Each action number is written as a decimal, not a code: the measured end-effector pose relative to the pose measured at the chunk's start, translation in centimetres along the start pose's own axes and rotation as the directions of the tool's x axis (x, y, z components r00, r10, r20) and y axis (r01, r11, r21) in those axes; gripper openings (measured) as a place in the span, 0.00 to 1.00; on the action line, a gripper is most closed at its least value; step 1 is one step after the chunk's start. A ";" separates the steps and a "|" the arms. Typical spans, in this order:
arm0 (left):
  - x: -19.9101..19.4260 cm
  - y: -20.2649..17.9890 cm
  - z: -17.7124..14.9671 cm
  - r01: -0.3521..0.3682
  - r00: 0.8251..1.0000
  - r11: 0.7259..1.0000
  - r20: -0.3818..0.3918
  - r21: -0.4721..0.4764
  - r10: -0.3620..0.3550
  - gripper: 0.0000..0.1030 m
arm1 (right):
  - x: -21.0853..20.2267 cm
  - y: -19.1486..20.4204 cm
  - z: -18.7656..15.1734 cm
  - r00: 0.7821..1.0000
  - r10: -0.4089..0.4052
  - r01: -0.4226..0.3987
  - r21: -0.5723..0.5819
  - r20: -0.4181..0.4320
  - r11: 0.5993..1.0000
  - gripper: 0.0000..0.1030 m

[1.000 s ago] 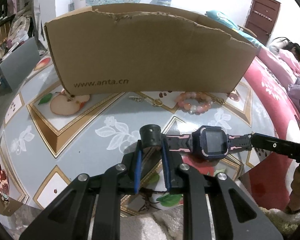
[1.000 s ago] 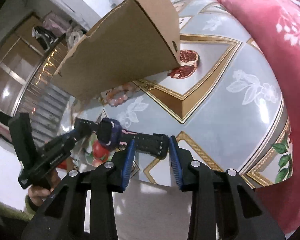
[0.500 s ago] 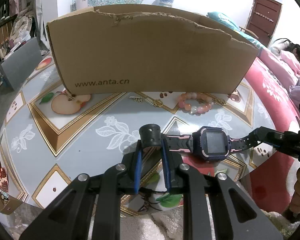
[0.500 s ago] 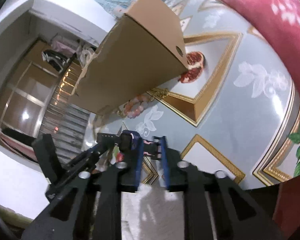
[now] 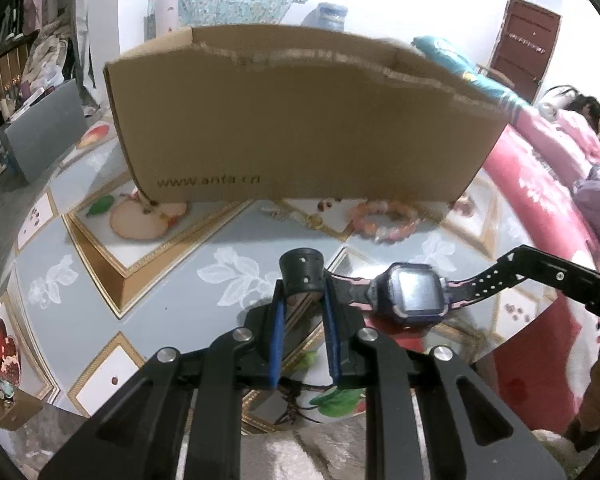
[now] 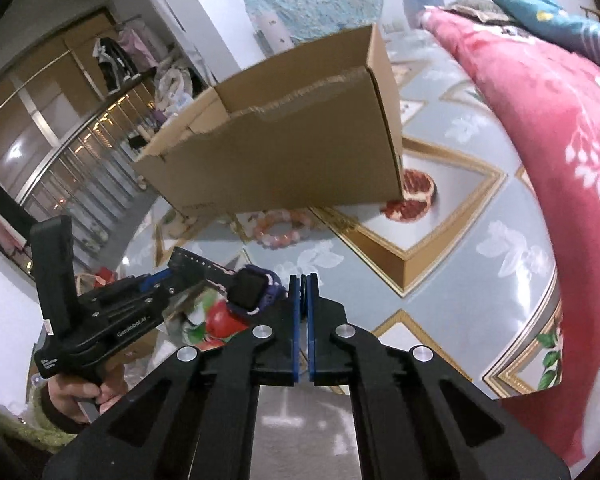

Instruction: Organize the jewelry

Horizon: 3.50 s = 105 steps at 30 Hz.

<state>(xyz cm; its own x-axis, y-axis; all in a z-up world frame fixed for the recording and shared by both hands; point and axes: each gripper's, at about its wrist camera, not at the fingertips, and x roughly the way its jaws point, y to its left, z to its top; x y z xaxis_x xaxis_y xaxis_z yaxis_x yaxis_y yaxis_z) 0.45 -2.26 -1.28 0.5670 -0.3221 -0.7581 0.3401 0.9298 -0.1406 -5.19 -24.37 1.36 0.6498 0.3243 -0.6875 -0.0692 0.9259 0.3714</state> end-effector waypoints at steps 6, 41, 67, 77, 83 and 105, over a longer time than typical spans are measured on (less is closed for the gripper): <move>-1.6 -0.4 0.8 0.041 0.999 0.999 0.028 0.008 -0.041 0.15 | -0.8 1.3 1.0 0.999 0.031 -0.030 -0.041 0.029 0.999 0.01; 12.0 4.4 23.2 0.049 0.951 0.996 -0.300 -0.073 -0.069 0.35 | 15.5 0.6 26.5 0.980 -0.041 0.003 -0.194 -0.193 0.981 0.00; -1.2 5.8 19.7 0.001 0.997 0.999 0.076 -0.038 0.001 0.78 | 23.6 4.0 22.5 0.734 -0.139 -0.049 -0.256 -0.665 0.966 0.31; -2.9 10.6 14.0 -0.017 0.995 0.995 0.100 -0.094 0.027 0.78 | 28.0 4.6 23.8 0.746 -0.148 0.029 -0.189 -0.650 0.982 0.35; -4.3 11.8 11.6 -0.003 0.992 0.991 0.124 -0.132 0.020 0.78 | 26.6 5.1 23.8 0.756 -0.179 0.051 -0.216 -0.629 0.975 0.40; 2.9 4.2 2.2 -0.131 0.985 0.989 -0.106 0.067 0.138 0.87 | 2.9 2.9 4.7 0.945 -0.291 0.248 -0.252 -0.149 0.935 0.81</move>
<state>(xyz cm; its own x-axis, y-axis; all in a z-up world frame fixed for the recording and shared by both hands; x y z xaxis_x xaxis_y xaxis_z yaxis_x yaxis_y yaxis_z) 5.24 0.34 -2.68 0.5260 -0.1701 -0.8333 0.3124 0.9499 0.0034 0.05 -21.70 3.34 0.5212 0.0658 -0.8509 -0.0939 0.9954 0.0195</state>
